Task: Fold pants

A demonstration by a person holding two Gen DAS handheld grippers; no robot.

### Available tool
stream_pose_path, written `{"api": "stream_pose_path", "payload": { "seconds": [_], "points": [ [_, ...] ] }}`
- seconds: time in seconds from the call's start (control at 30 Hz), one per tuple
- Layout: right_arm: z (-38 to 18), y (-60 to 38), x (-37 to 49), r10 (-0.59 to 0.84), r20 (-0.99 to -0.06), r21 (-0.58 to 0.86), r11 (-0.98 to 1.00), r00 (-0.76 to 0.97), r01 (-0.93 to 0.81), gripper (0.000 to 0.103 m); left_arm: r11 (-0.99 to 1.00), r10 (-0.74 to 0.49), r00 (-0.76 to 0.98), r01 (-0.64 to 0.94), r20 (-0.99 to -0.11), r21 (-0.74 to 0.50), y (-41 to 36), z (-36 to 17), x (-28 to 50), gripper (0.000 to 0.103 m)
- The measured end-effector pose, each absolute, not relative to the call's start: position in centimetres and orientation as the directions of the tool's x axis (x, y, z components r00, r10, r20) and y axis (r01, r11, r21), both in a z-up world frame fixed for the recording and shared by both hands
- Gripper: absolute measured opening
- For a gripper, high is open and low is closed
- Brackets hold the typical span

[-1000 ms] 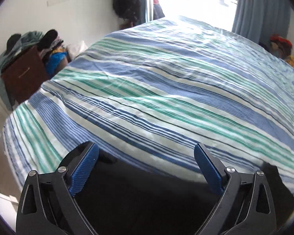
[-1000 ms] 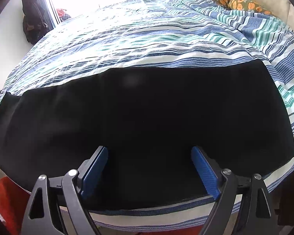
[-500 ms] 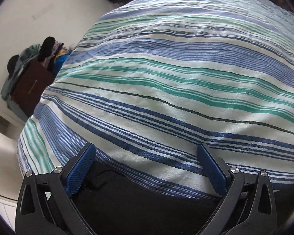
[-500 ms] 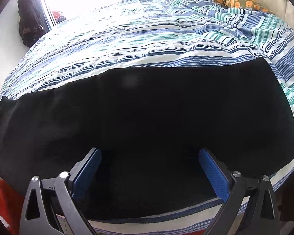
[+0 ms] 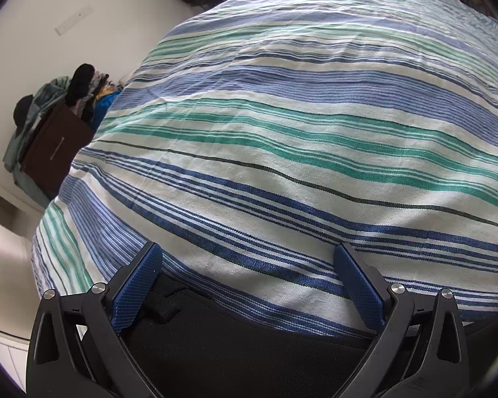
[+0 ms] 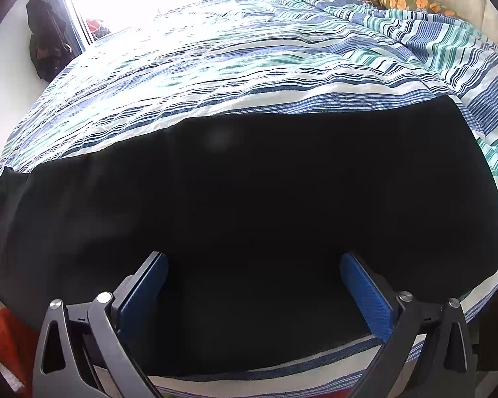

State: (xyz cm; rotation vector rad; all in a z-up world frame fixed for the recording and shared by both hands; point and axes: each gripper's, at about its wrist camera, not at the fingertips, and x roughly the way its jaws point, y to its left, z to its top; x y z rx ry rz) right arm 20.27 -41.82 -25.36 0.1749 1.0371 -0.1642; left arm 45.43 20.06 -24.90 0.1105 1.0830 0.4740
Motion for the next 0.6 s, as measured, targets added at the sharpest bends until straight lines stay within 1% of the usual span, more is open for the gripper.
{"api": "stream_pose_path", "payload": {
  "seconds": [0.6],
  "points": [
    [-25.46,-42.21,20.26,-0.053,-0.86,0.072,0.972,0.508,0.223,0.103,0.894,0.426,0.38,-0.316,-0.821,0.318,19.99,-24.96,45.47,0.103]
  ]
}}
